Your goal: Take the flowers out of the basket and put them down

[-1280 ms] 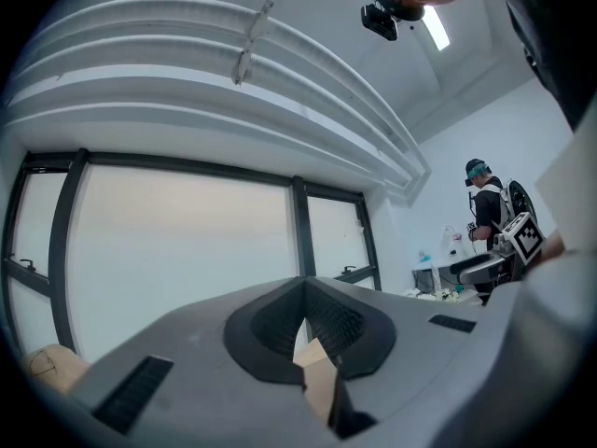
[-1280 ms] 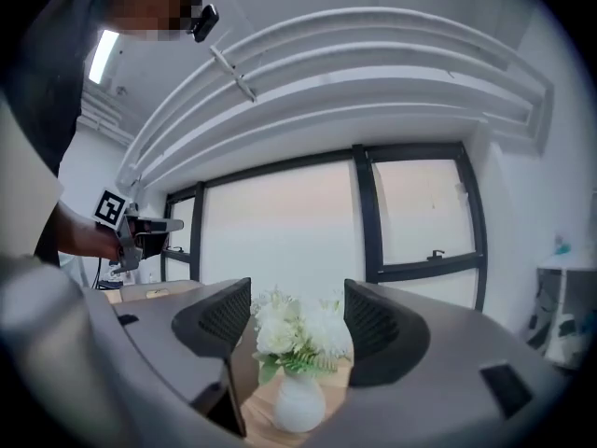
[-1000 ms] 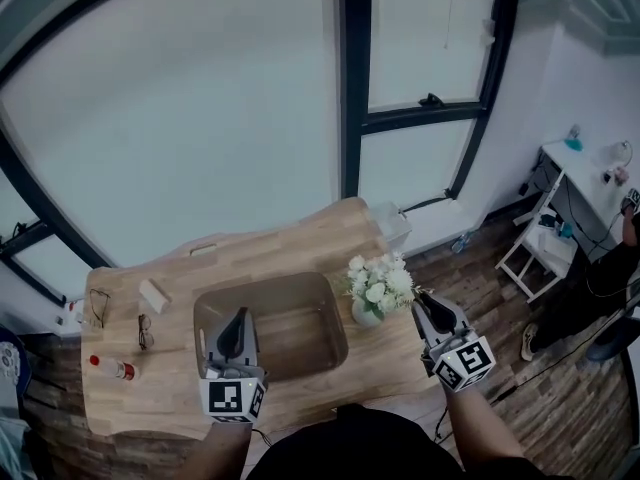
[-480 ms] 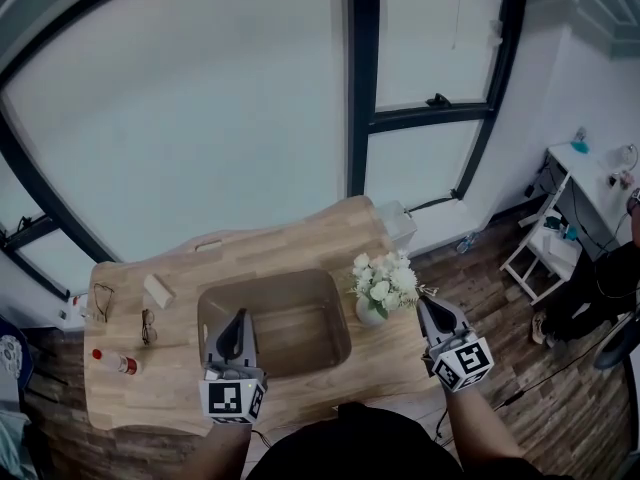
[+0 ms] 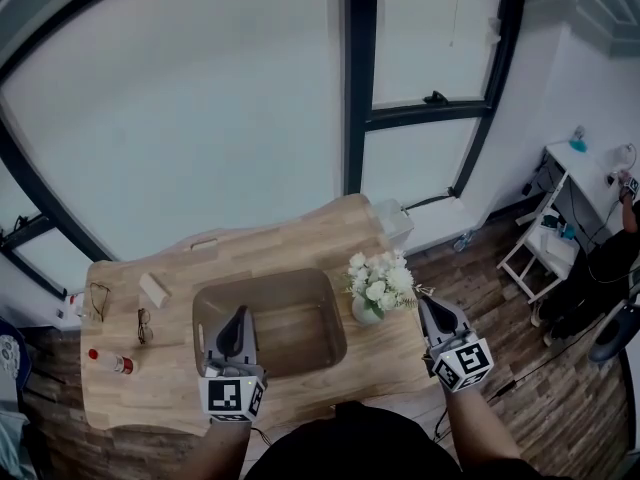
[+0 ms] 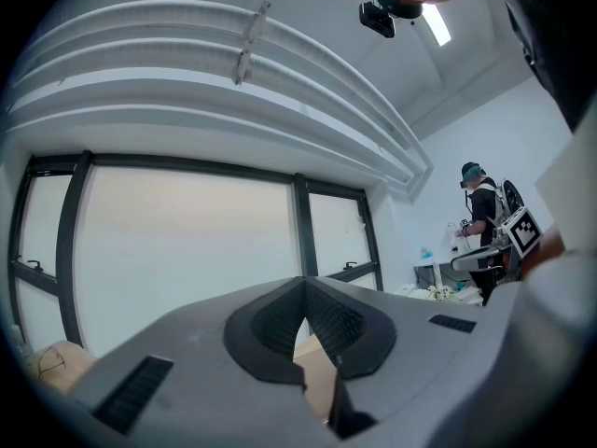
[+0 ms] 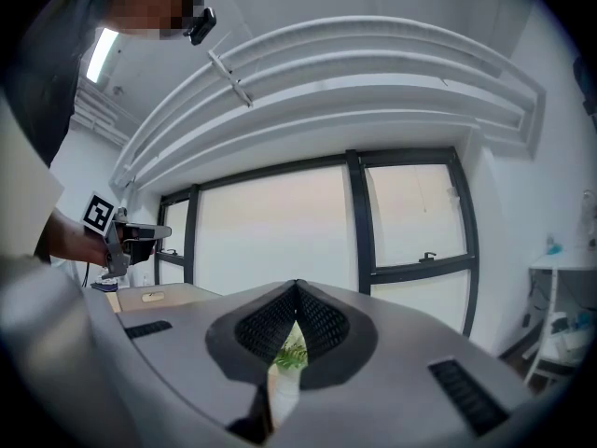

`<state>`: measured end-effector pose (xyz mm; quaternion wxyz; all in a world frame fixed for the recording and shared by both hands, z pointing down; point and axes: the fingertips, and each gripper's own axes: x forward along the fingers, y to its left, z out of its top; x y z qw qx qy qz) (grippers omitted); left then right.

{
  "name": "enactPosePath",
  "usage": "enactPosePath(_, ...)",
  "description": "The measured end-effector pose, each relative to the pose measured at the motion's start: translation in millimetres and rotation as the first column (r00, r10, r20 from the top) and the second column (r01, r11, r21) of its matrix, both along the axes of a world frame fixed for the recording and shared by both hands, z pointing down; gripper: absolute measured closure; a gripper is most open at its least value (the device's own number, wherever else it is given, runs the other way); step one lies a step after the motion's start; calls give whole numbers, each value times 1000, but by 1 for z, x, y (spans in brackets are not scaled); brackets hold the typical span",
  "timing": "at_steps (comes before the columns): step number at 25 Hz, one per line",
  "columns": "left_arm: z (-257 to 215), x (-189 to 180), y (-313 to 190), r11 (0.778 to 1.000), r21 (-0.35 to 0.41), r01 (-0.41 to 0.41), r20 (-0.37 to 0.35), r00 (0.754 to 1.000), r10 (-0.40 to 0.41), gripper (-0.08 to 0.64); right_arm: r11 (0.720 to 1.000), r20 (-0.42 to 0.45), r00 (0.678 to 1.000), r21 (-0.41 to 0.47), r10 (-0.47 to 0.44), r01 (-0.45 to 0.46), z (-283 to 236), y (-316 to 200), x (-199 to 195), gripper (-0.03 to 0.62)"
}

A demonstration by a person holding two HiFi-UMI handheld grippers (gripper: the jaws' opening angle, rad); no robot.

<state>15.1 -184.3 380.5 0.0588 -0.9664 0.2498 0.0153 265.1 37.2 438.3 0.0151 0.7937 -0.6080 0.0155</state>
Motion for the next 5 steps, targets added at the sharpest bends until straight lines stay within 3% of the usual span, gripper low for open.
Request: enactPosePath(5, -5, 9, 1, 1000, 9, -15, -5, 1000, 15, 555, 1000, 6, 1000, 14, 6, -6, -4, 2, 3, 571)
